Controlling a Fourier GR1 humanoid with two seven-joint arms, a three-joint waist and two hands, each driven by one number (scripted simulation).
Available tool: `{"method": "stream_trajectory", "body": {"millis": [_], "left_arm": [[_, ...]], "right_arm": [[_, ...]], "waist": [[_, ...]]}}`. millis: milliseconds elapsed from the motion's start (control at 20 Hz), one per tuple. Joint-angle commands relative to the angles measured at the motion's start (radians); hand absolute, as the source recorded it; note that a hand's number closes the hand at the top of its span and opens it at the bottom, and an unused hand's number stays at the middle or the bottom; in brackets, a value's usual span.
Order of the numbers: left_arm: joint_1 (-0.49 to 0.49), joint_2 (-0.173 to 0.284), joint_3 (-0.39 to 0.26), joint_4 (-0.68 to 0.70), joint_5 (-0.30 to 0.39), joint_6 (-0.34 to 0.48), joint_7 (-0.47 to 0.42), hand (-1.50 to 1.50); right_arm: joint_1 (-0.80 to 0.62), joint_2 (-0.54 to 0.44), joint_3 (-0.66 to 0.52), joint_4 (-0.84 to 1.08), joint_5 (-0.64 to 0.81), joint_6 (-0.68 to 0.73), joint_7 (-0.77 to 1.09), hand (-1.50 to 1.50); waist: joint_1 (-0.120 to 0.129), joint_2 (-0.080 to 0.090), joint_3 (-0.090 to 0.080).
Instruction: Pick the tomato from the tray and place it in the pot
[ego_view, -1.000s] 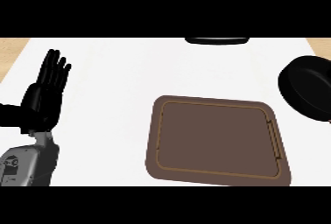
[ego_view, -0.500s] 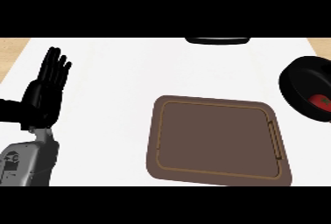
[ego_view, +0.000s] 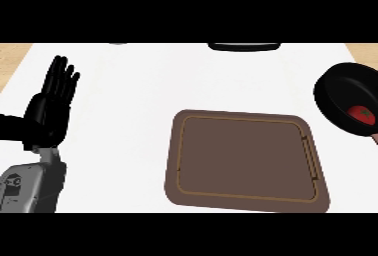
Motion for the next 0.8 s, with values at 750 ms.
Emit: {"method": "stream_trajectory", "body": {"millis": [750], "left_arm": [[0.011,-0.025,-0.015,-0.019,-0.028,0.020,-0.002,0.00]], "right_arm": [[0.644,0.189,-0.019,-0.880,-0.339,0.050,-0.031,-1.50]], "waist": [[-0.009,0.000,-0.001]]}}
